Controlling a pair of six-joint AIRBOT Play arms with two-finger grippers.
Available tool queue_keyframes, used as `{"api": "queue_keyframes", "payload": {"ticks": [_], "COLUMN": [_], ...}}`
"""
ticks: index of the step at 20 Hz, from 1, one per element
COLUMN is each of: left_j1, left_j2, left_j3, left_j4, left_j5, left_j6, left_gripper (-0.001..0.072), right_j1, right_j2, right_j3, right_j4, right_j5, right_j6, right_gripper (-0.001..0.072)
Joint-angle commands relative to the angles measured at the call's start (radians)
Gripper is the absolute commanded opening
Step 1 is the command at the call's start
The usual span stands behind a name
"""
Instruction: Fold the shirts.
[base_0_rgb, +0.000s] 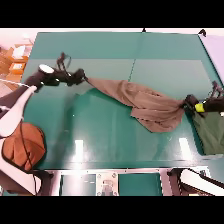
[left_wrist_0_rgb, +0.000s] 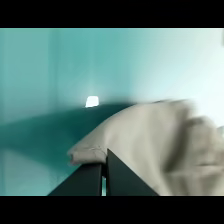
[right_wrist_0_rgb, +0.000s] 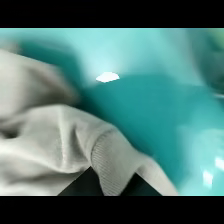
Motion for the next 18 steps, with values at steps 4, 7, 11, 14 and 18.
{"api": "queue_keyframes", "payload": {"ticks": [4,7,11,14,18], "left_j1": [0.132,0.156,0.156,0.156,0.156], "left_j2": [0.411,0.632,0.874,0.986,0.956], "left_j3": [0.230,0.328,0.407,0.416,0.414], "left_j4": [-0.001,0.028,0.201,0.452,0.642], "left_j5": [-0.146,-0.171,-0.138,-0.160,-0.310], "left_j6": [0.014,0.013,-0.005,-0.106,-0.174], "left_gripper": [0.0025,0.0025,0.0025,0.0025,0.0025], "right_j1": [-0.056,-0.114,-0.142,-0.142,-0.140], "right_j2": [0.093,0.171,0.294,0.366,0.364], "right_j3": [0.535,0.768,0.915,0.923,0.901], "right_j4": [0.337,0.449,0.457,0.458,0.459], "right_j5": [0.268,0.301,0.298,0.292,0.292], "right_j6": [-0.073,-0.073,-0.073,-0.073,-0.074], "right_gripper": [0.0016,0.0016,0.0016,0.0017,0.0016]}}
